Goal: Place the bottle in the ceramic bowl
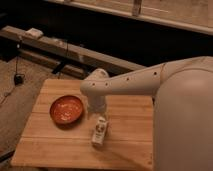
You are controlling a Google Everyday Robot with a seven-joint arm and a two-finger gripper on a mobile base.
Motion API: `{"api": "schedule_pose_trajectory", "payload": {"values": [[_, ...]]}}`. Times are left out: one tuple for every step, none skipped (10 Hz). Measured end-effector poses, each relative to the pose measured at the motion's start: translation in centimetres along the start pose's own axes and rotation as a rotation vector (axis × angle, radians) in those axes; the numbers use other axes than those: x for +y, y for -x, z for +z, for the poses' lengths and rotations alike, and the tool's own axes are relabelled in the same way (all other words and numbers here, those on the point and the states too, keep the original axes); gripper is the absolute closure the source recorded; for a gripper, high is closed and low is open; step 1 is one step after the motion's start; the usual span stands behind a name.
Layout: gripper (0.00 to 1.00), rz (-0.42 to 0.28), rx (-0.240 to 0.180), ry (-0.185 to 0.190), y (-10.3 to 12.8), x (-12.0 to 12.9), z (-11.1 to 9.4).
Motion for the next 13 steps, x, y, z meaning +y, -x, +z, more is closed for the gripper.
{"api": "schedule_pose_trajectory", "payload": {"values": [[0.35,-0.002,0.008,0.004,0.1,-0.1,0.5],[0.35,-0.004,0.02,0.007,0.3,-0.3,1.1],[0.35,-0.005,0.029,0.01,0.5,-0.2,1.6],[0.35,-0.004,0.043,0.012,0.6,-0.3,2.2],[0.35,-0.006,0.055,0.011,0.6,-0.4,2.7],[0.35,-0.008,0.071,0.009,0.5,-0.5,3.3],[0.35,-0.008,0.08,0.008,0.5,-0.5,3.6],[0.35,-0.006,0.09,0.011,0.4,-0.5,3.9],[0.35,-0.001,0.098,0.011,0.4,-0.8,4.2],[0.35,0.004,0.109,0.011,0.4,-0.9,4.5],[0.35,0.009,0.122,0.01,0.3,-1.2,4.9],[0.35,0.015,0.135,0.01,0.2,-1.3,5.4],[0.35,0.018,0.141,0.01,0.2,-1.4,5.6]]}}
